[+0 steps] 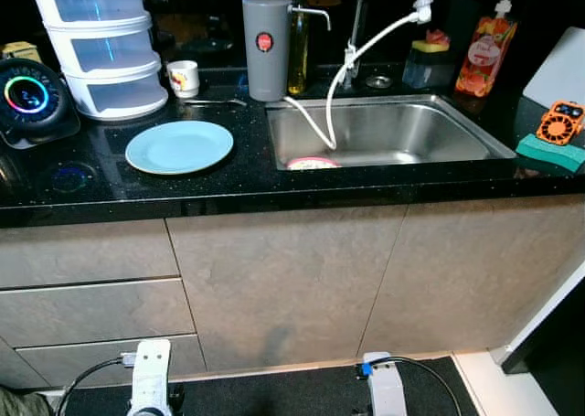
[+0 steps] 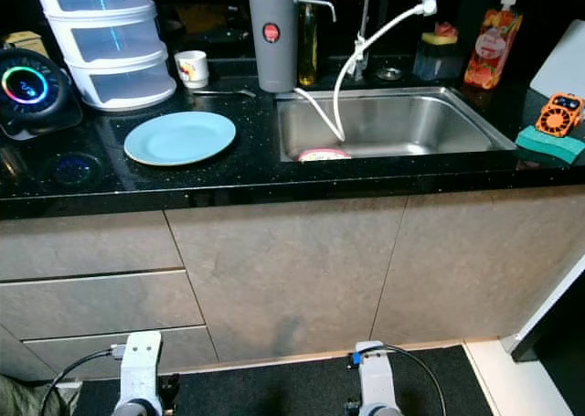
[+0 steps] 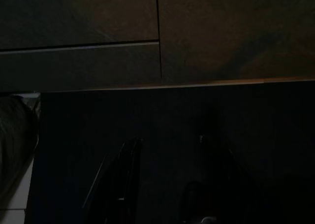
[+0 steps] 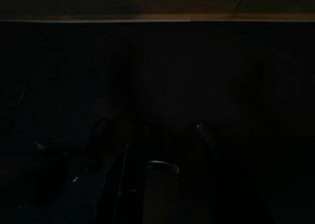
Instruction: Kitchen organization
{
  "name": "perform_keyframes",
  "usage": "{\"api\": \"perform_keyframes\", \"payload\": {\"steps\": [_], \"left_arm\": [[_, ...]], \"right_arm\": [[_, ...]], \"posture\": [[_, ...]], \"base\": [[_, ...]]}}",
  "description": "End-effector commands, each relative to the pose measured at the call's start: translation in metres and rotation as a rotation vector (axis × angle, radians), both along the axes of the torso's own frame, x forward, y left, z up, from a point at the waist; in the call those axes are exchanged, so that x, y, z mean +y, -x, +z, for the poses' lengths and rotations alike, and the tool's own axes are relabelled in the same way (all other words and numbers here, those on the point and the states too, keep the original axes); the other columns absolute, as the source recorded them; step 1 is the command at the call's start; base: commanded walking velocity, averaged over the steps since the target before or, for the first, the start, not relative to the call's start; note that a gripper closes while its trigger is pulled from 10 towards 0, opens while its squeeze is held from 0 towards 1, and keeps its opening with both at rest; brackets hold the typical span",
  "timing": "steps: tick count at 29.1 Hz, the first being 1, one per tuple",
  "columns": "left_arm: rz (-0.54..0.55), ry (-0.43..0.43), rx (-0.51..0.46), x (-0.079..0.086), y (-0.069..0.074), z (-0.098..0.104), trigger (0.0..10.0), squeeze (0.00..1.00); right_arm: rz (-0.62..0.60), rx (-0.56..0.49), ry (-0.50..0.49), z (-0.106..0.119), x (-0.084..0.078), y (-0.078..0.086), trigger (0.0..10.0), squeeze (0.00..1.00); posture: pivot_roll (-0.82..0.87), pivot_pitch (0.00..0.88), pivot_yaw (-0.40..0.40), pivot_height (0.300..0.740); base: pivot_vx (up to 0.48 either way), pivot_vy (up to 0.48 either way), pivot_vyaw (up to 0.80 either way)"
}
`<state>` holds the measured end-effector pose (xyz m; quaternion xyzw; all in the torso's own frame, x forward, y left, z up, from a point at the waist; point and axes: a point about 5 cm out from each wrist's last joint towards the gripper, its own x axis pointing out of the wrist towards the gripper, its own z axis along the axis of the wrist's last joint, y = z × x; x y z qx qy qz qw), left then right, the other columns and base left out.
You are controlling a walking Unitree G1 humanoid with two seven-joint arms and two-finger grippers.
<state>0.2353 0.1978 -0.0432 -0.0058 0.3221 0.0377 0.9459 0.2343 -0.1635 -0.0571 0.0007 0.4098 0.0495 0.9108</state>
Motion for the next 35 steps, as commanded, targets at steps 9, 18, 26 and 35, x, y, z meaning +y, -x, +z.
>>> {"api": "perform_keyframes", "payload": {"steps": [9, 18, 26, 35], "left_arm": [[0.033, 0.017, 0.007, 0.0002, 0.0037, -0.0026, 10.0, 0.0], [0.045, 0.028, 0.009, 0.0016, 0.0045, -0.0029, 10.0, 0.0], [0.029, 0.02, 0.01, 0.0009, 0.0046, -0.003, 10.0, 0.0], [0.012, 0.012, 0.006, 0.0001, 0.0037, -0.0023, 10.0, 0.0]], "right_arm": [[0.012, 0.012, -0.005, -0.0013, 0.0031, 0.0014, 10.0, 0.0], [0.013, 0.014, -0.002, -0.0015, 0.0016, 0.0018, 10.0, 0.0], [0.015, 0.01, -0.002, -0.0004, 0.0017, 0.0001, 10.0, 0.0], [0.013, 0.014, -0.005, -0.0008, 0.0021, 0.0006, 10.0, 0.0]], "posture": [[0.06, 0.073, -0.01, 0.74], [0.06, 0.077, -0.014, 0.74], [0.06, 0.08, -0.016, 0.74], [0.06, 0.082, -0.015, 0.74]], "base": [[0.0, -0.16, 0.0], [0.0, 0.0, 0.0], [0.0, 0.279, 0.0], [0.0, 0.0, 0.0]]}}
